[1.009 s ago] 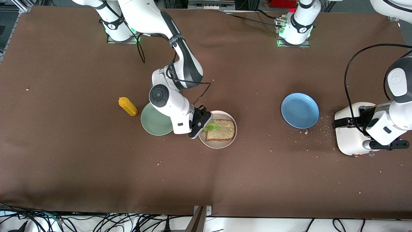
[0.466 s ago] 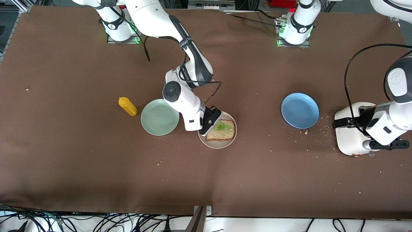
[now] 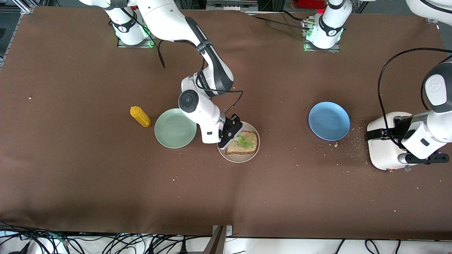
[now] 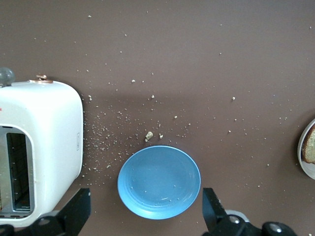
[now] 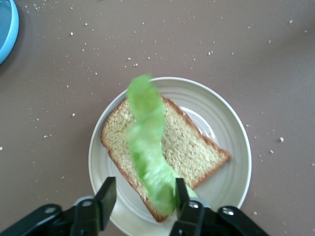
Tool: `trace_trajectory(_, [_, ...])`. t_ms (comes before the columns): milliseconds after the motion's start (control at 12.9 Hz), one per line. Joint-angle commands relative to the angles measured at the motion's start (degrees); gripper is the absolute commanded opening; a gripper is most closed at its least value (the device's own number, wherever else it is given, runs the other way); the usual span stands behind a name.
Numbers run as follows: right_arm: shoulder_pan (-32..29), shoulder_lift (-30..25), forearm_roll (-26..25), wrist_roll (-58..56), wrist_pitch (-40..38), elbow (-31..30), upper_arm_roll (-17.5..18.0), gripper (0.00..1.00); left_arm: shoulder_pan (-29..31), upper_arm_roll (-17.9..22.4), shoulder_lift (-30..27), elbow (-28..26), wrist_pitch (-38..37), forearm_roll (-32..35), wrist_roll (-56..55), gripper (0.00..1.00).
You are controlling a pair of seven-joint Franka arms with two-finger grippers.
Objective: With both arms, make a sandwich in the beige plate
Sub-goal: 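Release the lettuce and raise the right gripper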
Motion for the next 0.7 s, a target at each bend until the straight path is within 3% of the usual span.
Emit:
trace_trajectory(0, [-0.4, -4.0, 0.5, 0.9, -9.7, 0.5, -3.2, 0.98, -0.2, -0.1, -0.5, -0.3, -0.2, 1.3, 0.8, 1.0])
trace_trajectory(310, [-0.3, -7.7, 0.3, 0.6, -20.9, 0.5, -8.2, 0.98, -0.2, -0.1, -0.5, -0.3, -0.2, 1.3, 0.8, 1.0])
trace_trajectory(621, [0.1, -10.3, -3.3, 0.9, -33.5, 0.5, -17.0, 0.98, -0.2, -0.1, -0.5, -0.3, -0.2, 1.3, 0.8, 1.0])
